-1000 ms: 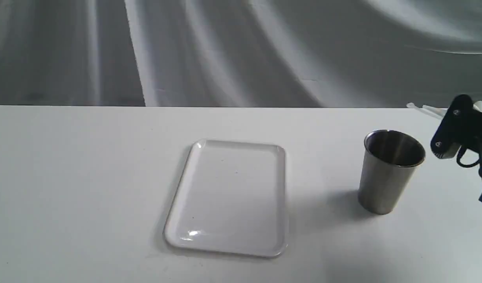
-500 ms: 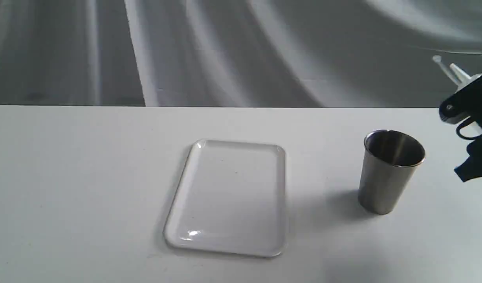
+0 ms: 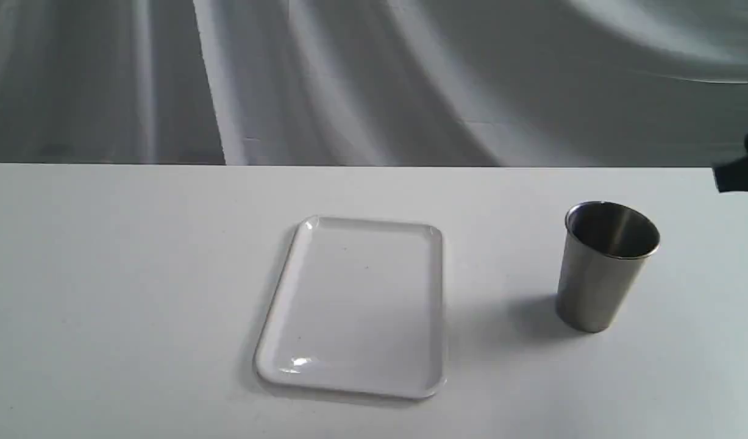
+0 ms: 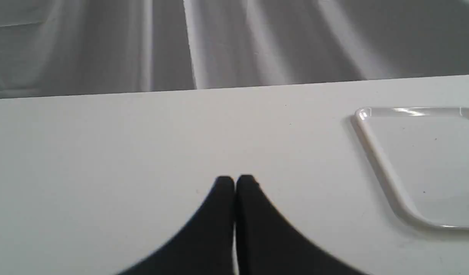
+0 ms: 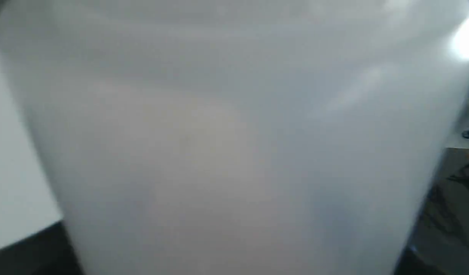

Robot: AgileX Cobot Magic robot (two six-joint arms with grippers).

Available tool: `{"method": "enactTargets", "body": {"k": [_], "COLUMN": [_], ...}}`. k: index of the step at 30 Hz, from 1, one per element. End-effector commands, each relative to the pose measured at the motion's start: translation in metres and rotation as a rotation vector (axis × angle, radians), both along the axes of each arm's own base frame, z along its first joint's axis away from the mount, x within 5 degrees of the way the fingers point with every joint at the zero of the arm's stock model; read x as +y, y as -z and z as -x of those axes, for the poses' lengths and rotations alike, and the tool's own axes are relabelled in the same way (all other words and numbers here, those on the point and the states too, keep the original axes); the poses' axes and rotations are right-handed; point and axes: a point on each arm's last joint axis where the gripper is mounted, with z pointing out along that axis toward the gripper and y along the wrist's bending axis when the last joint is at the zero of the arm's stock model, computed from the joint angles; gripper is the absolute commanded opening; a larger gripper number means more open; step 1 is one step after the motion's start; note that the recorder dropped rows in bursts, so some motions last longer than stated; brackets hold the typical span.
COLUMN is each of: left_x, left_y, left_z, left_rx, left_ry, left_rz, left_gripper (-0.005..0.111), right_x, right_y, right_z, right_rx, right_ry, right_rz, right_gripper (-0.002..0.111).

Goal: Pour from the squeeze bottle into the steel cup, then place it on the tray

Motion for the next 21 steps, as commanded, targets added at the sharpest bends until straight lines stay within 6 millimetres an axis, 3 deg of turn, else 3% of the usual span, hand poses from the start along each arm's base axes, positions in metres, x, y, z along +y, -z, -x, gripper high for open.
{"method": "enactTargets", "body": {"k": [1,11,18,21], "left_x": [0.000,0.000,0.000,0.000], "left_y": [0.001,0.001,0.001,0.001], "left_z": [0.000,0.000,0.000,0.000], "left_rx": [-0.006,-0.006,-0.006,-0.006], "left_ry": [-0.002,-0.002,-0.002,-0.002], "left_rz": [0.006,0.004,0.004,0.006], "left_gripper": [0.000,0.000,0.000,0.000], "right_x": [0.003,0.038,0.050,0.059], "right_y": [-0.020,-0.056,-0.067,-0.070], "right_z": [0.010,0.032,0.041,0.042], "right_rx": [-0.104,-0.220,-0.258,-0.304], "right_ry": [-0.033,-0.393,-0.512,-0.577], "right_rz": [-0.060,-0.246,-0.315,-0.435], "right_gripper": [0.000,0.000,0.000,0.000]}}
